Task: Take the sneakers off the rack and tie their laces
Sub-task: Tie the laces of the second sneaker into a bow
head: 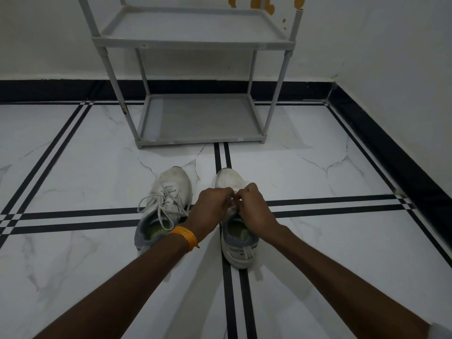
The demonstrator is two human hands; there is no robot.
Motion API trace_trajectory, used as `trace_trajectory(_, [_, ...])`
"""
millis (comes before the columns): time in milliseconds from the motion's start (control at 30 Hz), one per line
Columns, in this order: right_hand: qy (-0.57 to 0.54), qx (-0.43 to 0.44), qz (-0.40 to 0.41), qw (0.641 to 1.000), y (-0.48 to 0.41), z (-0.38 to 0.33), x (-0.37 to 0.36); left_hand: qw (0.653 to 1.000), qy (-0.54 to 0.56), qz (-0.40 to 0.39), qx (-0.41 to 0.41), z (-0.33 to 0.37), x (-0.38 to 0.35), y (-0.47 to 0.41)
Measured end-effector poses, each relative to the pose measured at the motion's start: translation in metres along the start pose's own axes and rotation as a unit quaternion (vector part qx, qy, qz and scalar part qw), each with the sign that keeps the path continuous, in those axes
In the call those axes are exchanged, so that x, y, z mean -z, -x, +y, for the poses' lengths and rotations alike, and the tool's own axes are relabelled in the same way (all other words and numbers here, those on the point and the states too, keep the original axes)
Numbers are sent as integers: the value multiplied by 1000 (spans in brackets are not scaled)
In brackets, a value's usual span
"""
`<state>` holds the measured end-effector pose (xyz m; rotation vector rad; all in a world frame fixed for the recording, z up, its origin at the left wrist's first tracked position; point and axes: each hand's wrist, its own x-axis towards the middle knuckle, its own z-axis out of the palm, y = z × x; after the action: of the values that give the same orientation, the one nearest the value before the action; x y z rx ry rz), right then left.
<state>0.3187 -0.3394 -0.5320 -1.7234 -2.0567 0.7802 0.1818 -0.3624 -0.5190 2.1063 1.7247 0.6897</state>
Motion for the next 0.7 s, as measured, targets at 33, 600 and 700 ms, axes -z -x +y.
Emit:
trace_trajectory(33, [23,2,-2,1000,-1,1,-2,1000,-12,-1,9,2,-1,0])
trace_trajectory(600, [-286,36,-50,956,11,18,24,790,443,-150,397,2,6,-19])
trace_trajectory(700, [-202,94,-36,974,9,13,28,793,436,-142,401,1,7,-21])
